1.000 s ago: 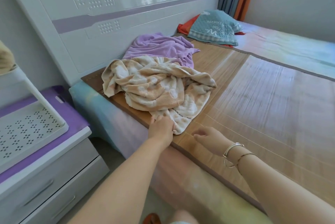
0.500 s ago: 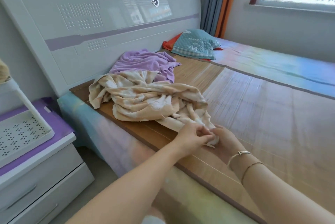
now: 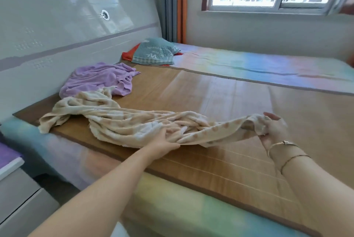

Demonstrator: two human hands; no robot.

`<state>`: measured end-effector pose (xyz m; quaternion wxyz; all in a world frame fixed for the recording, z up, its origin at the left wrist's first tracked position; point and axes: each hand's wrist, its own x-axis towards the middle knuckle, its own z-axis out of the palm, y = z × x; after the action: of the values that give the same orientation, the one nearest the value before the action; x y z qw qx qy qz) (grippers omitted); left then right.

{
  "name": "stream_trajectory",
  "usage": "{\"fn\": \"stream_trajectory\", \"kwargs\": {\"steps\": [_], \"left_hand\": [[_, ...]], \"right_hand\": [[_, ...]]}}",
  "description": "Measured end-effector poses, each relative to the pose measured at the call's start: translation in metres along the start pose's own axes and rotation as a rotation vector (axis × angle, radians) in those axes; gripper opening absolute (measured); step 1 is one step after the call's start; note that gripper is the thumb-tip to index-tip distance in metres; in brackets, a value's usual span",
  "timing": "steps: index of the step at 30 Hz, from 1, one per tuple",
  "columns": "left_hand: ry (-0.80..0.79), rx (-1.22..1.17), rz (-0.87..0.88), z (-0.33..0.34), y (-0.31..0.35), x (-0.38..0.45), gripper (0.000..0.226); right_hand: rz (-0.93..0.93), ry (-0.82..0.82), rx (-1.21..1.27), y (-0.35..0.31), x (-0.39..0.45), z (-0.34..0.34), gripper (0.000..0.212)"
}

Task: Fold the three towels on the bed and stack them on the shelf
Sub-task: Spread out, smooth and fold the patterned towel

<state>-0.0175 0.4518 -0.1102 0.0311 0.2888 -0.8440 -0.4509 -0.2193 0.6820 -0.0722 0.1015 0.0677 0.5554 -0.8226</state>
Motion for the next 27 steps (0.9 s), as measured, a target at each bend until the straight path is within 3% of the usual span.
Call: {"fn": "stream_trajectory", "kwargs": {"steps": [2,7,10,14,17,19,22,24,27], "left_hand": [[-0.058,0.045,-0.003,0.021,0.008,0.002,0.068],[-0.134,0.182,0.016,0.042,0.004,0.014,0.066],[-0.118,0.338,-0.005,0.036,-0.018,0.025,0.065],[0.125,0.721,0.081,0.025,-0.049,0.034,0.071],[0.327,0.793,0.172,0.011,-0.061,0.043,0.071],[0.34,0.781,0.078,-0.006,-0.073,0.057,0.069],[0.209,0.614,-0.055,-0.021,-0.084,0.072,0.034],[0.135,0.355,0.003,-0.021,-0.089,0.077,0.02],[0.13,0.067,0.063,-0.015,-0.087,0.079,0.021]], "right_hand": [[-0.012,-0.069,-0.066,-0.006,0.004,-0.021,0.025],[0.123,-0.231,-0.285,0.025,-0.006,-0.02,0.055],[0.079,-0.353,-0.535,0.05,-0.022,0.003,0.051],[-0.293,-0.613,-0.953,0.104,-0.038,0.049,0.031],[-0.402,-0.643,-1.085,0.141,-0.031,0.082,0.031],[-0.485,-0.559,-1.213,0.155,-0.017,0.101,0.043],[-0.44,-0.503,-1.509,0.166,0.007,0.109,0.069],[-0.312,-0.485,-1.669,0.168,0.019,0.099,0.08],[-0.364,-0.454,-1.87,0.166,0.029,0.073,0.075]]}}
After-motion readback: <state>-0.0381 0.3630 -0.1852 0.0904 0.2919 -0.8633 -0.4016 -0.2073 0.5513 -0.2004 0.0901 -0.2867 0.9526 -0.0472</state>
